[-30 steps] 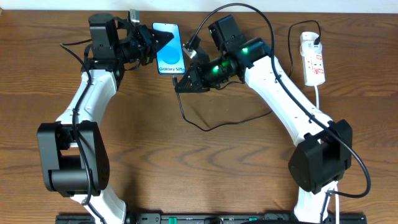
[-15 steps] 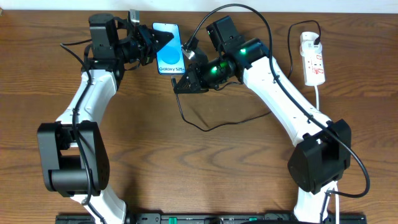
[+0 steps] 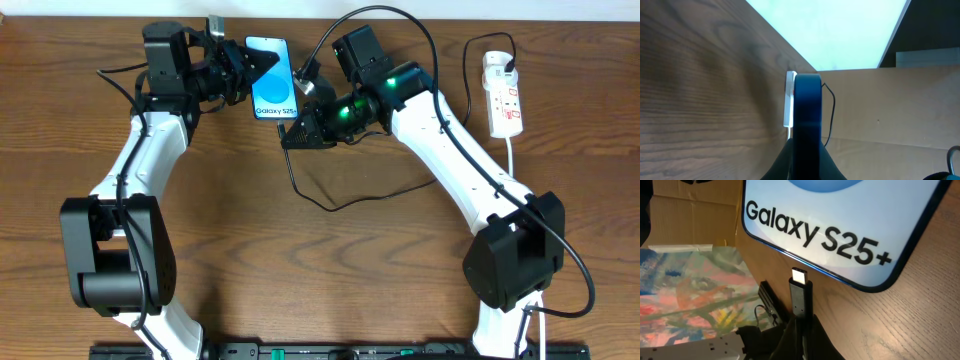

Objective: Plug charger to phone and switch on socket

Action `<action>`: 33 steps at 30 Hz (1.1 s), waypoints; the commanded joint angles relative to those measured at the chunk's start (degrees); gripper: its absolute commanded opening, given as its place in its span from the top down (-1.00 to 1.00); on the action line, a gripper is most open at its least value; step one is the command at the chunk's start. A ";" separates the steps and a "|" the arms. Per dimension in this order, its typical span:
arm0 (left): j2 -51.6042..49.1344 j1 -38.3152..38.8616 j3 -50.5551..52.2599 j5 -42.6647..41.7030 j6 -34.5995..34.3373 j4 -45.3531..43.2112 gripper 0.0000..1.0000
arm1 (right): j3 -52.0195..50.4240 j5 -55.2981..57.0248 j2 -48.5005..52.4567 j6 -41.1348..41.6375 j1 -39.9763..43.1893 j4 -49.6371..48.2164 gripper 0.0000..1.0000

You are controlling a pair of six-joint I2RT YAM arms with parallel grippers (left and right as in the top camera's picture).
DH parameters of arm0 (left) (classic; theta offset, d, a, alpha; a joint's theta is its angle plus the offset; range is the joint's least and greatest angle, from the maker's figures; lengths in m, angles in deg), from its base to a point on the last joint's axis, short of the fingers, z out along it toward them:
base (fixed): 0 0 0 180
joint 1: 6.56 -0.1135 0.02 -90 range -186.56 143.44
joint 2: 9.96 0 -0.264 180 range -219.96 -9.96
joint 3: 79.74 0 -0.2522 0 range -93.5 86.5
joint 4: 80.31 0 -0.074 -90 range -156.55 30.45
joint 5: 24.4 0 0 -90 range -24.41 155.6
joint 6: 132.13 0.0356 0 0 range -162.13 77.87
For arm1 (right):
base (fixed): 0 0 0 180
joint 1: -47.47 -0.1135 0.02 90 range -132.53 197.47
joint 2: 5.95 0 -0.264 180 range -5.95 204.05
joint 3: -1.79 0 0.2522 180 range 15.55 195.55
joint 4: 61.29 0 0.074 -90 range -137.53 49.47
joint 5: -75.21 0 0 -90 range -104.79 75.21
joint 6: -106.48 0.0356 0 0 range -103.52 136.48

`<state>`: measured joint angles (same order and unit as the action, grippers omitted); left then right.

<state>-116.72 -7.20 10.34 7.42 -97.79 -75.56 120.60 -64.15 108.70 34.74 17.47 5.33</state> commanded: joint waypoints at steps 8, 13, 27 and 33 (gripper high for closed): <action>0.24 0.20 -0.70 -1.40 -0.50 -0.48 0.88 | 0.42 -0.24 0.81 0.39 -0.55 -0.52 0.98; 0.24 0.74 -0.70 -1.36 -0.50 -0.50 0.86 | 0.42 -0.26 0.81 0.61 -0.85 -0.96 0.98; 0.24 0.72 -0.70 -1.33 -0.50 -0.52 0.86 | 0.13 -0.20 0.81 0.57 -0.85 -0.37 0.98; 0.24 0.72 -0.70 -1.36 -0.50 -0.52 0.86 | 0.13 0.00 0.81 0.57 -0.72 -0.20 0.98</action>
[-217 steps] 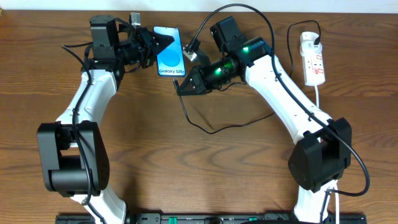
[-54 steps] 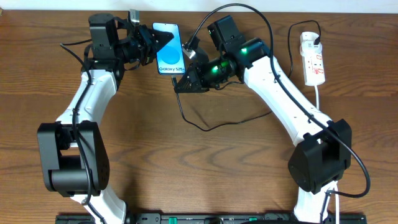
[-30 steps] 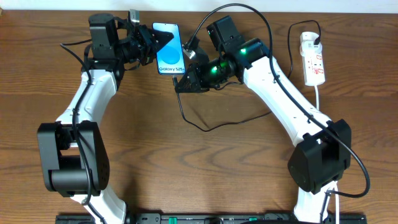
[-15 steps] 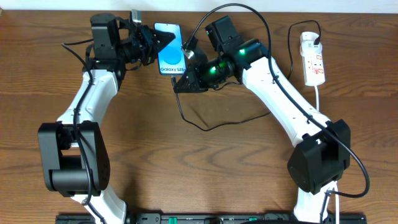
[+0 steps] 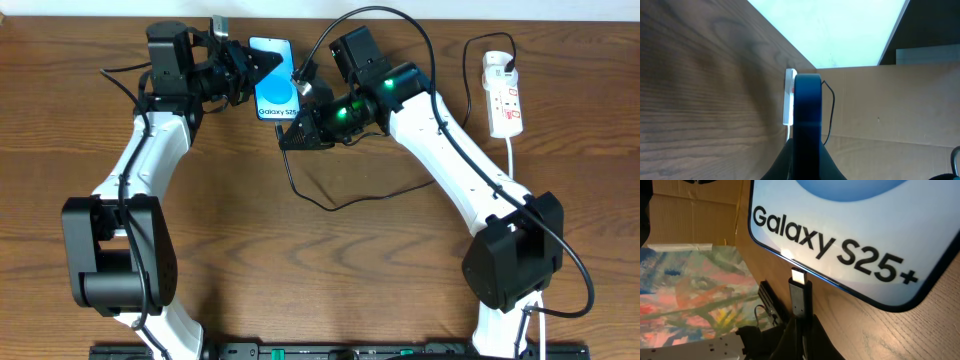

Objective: Plug charger to phone and switch on socket

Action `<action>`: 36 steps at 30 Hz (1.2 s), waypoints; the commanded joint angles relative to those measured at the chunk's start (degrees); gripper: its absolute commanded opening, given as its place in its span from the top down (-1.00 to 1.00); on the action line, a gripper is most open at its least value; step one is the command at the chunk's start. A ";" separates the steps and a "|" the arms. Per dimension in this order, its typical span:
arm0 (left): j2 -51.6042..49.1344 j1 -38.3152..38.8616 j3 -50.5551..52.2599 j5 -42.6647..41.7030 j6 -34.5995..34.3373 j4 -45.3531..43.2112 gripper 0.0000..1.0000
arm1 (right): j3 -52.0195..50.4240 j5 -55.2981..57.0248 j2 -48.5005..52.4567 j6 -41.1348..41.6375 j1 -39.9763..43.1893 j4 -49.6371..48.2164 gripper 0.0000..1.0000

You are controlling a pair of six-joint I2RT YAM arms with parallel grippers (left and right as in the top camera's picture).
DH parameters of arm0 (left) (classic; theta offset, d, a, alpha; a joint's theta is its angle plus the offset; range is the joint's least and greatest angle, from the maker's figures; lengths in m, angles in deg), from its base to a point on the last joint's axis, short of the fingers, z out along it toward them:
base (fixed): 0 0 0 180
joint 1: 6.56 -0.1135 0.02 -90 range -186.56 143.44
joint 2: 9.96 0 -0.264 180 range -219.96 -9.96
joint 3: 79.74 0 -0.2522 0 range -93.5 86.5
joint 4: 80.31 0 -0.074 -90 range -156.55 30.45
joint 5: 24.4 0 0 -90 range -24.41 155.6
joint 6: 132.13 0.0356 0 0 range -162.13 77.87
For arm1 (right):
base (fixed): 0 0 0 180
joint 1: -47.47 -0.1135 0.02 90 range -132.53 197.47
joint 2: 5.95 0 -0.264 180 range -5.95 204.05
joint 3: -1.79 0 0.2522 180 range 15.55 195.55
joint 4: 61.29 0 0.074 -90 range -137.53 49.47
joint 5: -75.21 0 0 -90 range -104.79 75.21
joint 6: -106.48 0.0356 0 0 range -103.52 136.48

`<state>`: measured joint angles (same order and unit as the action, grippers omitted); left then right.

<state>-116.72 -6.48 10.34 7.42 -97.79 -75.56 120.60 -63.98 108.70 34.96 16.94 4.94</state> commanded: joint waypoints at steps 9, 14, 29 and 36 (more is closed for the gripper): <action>0.24 0.00 -0.70 -1.40 -0.46 -0.50 0.86 | 0.13 0.24 0.81 -0.11 -0.09 1.20 0.98; 0.24 0.00 -0.70 -1.40 -0.31 -0.50 0.85 | 0.13 0.20 0.81 -0.11 0.52 1.16 0.99; 0.24 0.00 -0.70 -1.42 0.50 -0.48 0.86 | 0.13 0.15 0.81 -0.09 1.11 0.37 0.98; 0.24 0.00 -0.70 -1.84 0.55 -0.50 0.86 | 0.13 0.15 0.81 -0.07 1.05 0.13 0.98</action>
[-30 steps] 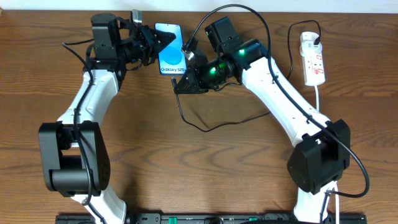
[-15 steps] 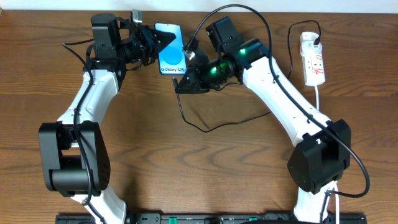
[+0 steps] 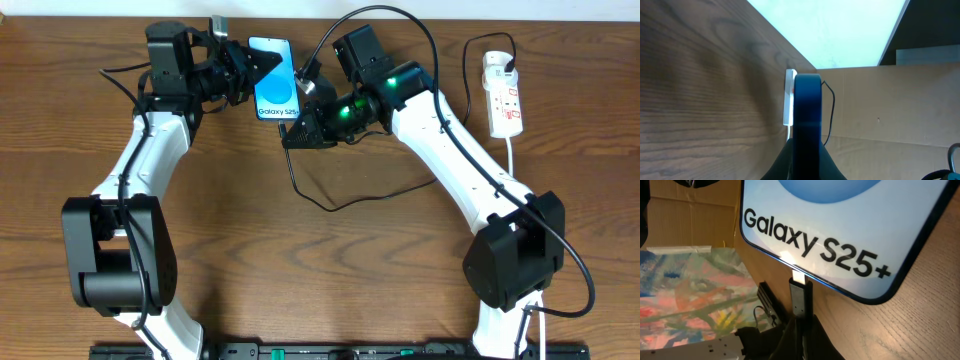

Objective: Plug charger to phone and switch on socket

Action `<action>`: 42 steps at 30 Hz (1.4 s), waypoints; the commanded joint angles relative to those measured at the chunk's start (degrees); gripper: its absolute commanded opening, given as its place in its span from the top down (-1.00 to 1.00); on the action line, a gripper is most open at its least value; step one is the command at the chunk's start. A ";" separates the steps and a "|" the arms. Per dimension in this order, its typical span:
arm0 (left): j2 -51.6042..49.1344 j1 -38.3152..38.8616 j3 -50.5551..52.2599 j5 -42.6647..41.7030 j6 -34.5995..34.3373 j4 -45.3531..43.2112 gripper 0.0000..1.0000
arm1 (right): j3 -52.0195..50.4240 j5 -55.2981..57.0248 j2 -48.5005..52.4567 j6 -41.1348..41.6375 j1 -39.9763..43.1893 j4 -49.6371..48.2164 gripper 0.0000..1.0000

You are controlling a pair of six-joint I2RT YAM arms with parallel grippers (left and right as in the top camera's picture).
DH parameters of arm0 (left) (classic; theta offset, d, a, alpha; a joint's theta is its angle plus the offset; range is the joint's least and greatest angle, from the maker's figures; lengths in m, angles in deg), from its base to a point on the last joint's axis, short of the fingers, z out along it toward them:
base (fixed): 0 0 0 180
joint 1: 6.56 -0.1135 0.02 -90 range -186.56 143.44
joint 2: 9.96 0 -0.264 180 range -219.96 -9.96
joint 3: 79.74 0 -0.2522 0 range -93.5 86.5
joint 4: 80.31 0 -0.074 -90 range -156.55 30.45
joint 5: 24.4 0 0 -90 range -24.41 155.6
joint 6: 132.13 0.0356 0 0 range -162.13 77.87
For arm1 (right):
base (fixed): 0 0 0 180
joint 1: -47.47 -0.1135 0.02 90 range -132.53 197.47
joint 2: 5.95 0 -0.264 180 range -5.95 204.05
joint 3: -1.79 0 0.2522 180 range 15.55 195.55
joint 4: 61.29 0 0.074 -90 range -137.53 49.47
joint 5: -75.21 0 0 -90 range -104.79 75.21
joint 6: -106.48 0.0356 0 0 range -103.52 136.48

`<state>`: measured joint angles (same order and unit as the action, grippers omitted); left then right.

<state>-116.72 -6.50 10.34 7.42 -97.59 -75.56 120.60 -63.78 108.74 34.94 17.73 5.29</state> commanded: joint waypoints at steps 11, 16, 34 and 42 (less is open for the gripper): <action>0.24 0.02 -0.70 -2.71 0.39 -0.52 0.86 | 0.13 -0.02 0.76 -0.02 0.11 -0.15 0.98; 0.24 0.02 -0.70 -2.89 0.42 -0.52 0.85 | 0.13 0.00 0.76 -0.02 -0.35 -0.26 0.98; 0.24 0.02 -0.70 -3.37 1.51 -0.50 0.86 | 0.13 -2.45 2.67 1.31 -0.20 -2.71 0.98; 0.24 0.02 -0.70 -3.52 1.90 -0.50 0.86 | 0.13 -3.69 2.64 2.78 0.04 -5.35 0.98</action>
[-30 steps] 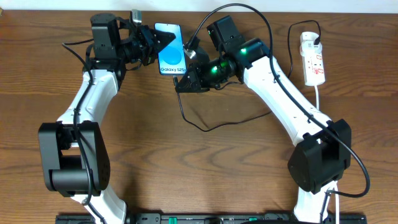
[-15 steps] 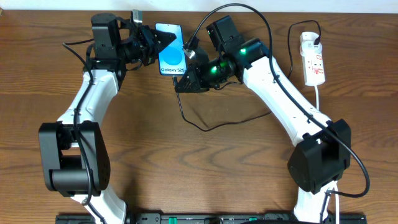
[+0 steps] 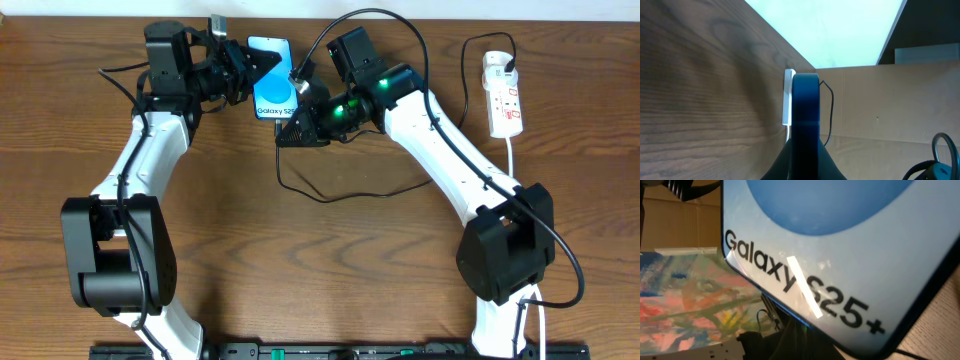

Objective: Plug charger to phone and switch on socket

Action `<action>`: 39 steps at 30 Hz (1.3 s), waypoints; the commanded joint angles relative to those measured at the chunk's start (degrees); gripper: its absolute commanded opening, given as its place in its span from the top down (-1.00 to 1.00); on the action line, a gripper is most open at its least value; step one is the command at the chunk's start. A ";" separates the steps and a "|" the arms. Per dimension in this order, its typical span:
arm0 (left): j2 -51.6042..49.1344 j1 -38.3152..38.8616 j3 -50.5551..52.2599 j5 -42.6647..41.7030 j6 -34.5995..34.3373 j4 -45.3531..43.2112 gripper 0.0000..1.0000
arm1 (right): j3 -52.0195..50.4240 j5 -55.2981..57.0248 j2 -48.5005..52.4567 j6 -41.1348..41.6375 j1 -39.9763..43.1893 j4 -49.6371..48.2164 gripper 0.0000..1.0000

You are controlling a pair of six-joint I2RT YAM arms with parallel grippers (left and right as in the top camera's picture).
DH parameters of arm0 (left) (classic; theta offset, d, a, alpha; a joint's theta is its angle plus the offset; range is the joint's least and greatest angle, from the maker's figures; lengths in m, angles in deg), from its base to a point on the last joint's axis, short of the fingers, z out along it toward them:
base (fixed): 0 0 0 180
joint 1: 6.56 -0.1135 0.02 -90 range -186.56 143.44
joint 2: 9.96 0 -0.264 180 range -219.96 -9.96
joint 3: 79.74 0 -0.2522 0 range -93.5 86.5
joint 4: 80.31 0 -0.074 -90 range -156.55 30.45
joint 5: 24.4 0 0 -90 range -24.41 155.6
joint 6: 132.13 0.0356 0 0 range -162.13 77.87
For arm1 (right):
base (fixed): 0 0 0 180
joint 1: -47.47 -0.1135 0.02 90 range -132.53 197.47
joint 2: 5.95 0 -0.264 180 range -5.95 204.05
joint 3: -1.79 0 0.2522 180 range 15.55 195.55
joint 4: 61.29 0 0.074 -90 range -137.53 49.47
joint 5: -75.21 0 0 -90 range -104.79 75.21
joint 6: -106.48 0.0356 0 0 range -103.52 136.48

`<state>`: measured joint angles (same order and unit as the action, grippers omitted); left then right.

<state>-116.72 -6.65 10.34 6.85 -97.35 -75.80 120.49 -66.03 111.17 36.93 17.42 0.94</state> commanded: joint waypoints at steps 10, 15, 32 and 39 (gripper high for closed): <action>0.24 0.17 -0.70 -2.95 1.81 -0.26 0.86 | 0.26 -3.15 0.20 0.72 1.22 -0.96 0.98; 0.24 0.17 -0.70 -2.97 2.10 -0.26 0.85 | 0.26 -3.13 -0.44 0.44 1.25 -0.96 0.98; 0.24 0.17 -0.70 -3.23 2.32 -0.26 0.86 | 0.26 -3.17 -1.86 0.13 1.99 -0.74 0.98; 0.24 0.17 -0.70 -3.21 2.71 -0.26 0.86 | 0.28 -3.13 -3.41 0.09 2.10 -0.87 0.98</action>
<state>-116.72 -6.65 10.34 6.81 -97.31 -75.85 120.47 -68.00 111.30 37.10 18.01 1.01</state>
